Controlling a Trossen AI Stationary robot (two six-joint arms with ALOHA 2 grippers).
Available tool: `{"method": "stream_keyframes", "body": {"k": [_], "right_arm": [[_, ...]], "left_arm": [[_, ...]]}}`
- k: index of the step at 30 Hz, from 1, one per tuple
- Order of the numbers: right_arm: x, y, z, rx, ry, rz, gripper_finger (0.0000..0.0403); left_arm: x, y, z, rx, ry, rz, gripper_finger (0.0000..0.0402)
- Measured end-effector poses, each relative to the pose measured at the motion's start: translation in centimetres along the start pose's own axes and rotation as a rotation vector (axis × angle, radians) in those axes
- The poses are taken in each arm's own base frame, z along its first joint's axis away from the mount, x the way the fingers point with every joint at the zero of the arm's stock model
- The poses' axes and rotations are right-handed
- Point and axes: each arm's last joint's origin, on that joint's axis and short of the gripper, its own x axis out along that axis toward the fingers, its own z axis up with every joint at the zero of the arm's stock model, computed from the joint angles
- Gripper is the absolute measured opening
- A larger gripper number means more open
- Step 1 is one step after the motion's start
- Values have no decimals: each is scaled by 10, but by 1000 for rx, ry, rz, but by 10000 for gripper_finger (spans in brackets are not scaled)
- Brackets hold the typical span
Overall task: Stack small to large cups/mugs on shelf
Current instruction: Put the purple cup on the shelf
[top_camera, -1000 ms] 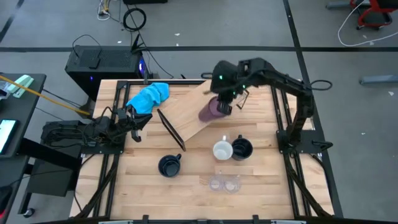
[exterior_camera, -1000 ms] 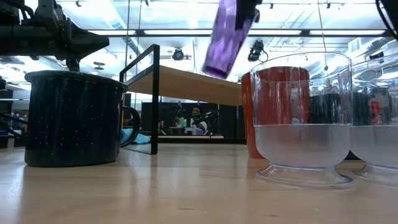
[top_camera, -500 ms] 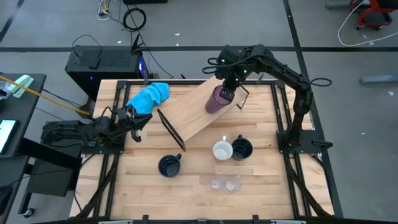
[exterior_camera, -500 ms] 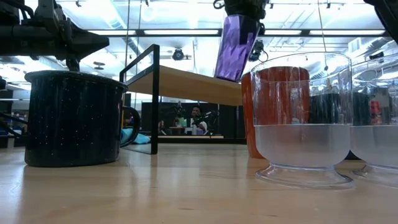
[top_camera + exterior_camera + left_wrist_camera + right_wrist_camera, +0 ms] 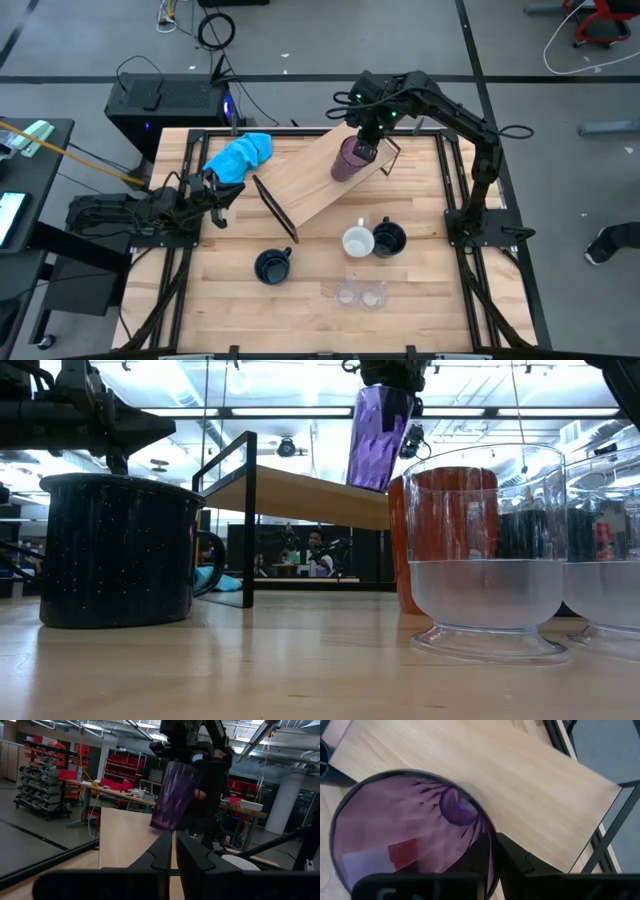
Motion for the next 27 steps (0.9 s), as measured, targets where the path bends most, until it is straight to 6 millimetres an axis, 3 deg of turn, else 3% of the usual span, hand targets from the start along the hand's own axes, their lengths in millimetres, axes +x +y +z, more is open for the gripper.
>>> {"method": "stream_keyframes", "body": {"k": [8,20,27], "right_arm": [[10,-4,8,4,-21,-19,65],[11,-8,21,-41,-141,-31,157],[-16,-8,13,-50,-201,-32,193]], "left_arm": [[0,0,0,0,1,0,40],[0,0,0,0,0,0,28],[0,0,0,0,1,0,36]]}}
